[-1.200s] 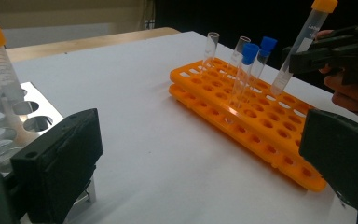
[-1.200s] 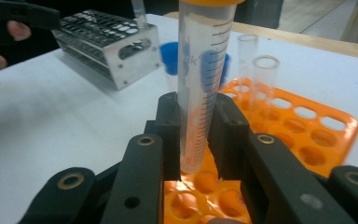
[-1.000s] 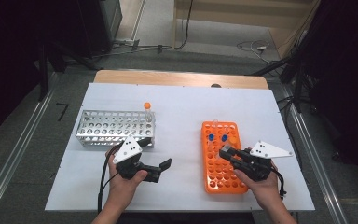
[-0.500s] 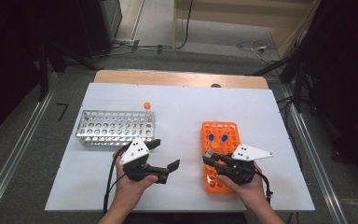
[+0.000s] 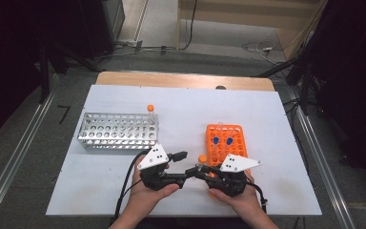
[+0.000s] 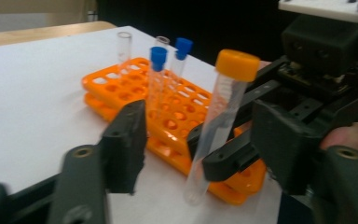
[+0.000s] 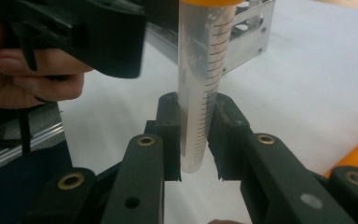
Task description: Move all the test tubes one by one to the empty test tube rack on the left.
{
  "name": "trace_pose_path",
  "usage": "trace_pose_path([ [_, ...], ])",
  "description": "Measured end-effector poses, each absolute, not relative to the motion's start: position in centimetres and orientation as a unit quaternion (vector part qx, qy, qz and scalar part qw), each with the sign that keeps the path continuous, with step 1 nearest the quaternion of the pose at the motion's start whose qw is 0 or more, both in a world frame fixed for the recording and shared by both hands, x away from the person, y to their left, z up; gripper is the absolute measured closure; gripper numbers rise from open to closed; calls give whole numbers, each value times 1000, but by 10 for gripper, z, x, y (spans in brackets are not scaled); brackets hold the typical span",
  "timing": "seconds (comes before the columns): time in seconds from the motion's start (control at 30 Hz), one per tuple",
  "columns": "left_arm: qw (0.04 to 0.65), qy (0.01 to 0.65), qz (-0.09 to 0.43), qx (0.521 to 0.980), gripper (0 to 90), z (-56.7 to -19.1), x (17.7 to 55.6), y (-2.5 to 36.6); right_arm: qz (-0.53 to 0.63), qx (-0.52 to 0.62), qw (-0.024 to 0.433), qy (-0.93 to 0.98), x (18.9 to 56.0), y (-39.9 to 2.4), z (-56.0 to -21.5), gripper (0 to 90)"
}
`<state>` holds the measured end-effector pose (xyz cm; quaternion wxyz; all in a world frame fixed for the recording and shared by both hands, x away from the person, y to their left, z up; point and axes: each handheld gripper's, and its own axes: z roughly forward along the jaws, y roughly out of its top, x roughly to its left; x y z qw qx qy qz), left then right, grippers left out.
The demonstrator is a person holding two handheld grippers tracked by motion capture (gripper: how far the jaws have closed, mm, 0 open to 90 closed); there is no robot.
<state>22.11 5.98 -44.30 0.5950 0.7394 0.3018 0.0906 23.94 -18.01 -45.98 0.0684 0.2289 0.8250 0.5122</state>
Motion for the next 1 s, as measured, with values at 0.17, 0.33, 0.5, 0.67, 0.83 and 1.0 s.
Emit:
trace_pose_path([
  [0.17,593,278,75,752,553,-444,221,51,509,219,65,830,236,-176,-461,730],
  [0.33,590,270,75,757,658,-443,221,45,508,204,62,835,233,-172,-461,730],
  [0.5,584,262,85,764,726,-443,221,45,510,203,58,834,232,-172,-462,730],
  [0.67,581,260,99,765,748,-443,221,45,509,207,55,834,233,-174,-463,728],
  [0.83,585,259,101,762,749,-441,220,47,511,206,54,833,234,-178,-462,700],
  [1.0,588,267,109,756,749,-439,222,54,521,214,54,825,238,-191,-460,610],
])
